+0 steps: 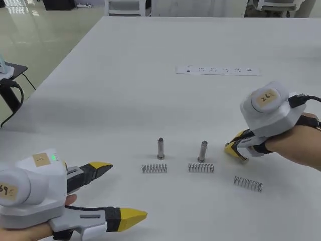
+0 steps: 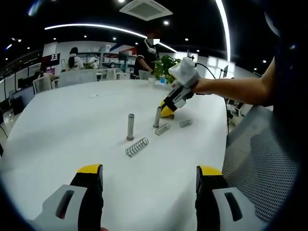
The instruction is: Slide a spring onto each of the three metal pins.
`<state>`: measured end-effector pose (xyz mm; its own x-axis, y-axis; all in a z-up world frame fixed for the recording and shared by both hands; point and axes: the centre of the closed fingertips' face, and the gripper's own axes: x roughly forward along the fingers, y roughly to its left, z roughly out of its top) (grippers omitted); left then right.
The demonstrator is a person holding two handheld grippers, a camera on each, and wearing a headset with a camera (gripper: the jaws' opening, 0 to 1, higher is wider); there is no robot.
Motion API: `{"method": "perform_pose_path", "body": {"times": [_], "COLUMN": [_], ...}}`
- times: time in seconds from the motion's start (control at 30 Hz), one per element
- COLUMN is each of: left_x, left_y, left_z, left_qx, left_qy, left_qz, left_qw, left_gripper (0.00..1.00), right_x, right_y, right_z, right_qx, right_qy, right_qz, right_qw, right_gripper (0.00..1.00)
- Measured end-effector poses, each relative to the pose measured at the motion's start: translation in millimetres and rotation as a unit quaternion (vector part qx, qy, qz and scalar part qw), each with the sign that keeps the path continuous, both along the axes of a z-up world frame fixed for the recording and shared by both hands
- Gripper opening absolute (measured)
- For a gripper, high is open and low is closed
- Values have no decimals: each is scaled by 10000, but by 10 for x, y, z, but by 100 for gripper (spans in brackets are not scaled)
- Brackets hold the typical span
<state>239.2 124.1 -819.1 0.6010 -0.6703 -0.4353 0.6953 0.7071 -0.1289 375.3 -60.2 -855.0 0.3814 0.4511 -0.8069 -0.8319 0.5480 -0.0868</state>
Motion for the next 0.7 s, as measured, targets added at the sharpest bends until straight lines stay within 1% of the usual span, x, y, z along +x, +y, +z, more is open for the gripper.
{"method": "perform_pose_path", "body": {"times": [0.17, 0.3, 0.5, 0.7], "left_x": [-6, -9, -11, -18], "left_y": [-1, 4, 3, -4], "left_z": [-6, -6, 0, 10], "left_qx": [5, 12, 19, 29], "left_qy": [4, 9, 3, 2], "left_qz": [-6, -5, -11, -23], "left_qw": [10000, 10000, 10000, 10000], "left_gripper": [76, 75, 75, 75], "right_x": [-2, -13, -34, -48], "right_y": [12, 9, 7, 5], "right_z": [10, 16, 12, 14], "right_qx": [-14, 13, 22, 23], "right_qy": [5, 59, 125, 108], "right_qz": [-59, -179, -243, -278], "right_qw": [10000, 9998, 9996, 9996], "right_gripper": [8, 7, 6, 6]}}
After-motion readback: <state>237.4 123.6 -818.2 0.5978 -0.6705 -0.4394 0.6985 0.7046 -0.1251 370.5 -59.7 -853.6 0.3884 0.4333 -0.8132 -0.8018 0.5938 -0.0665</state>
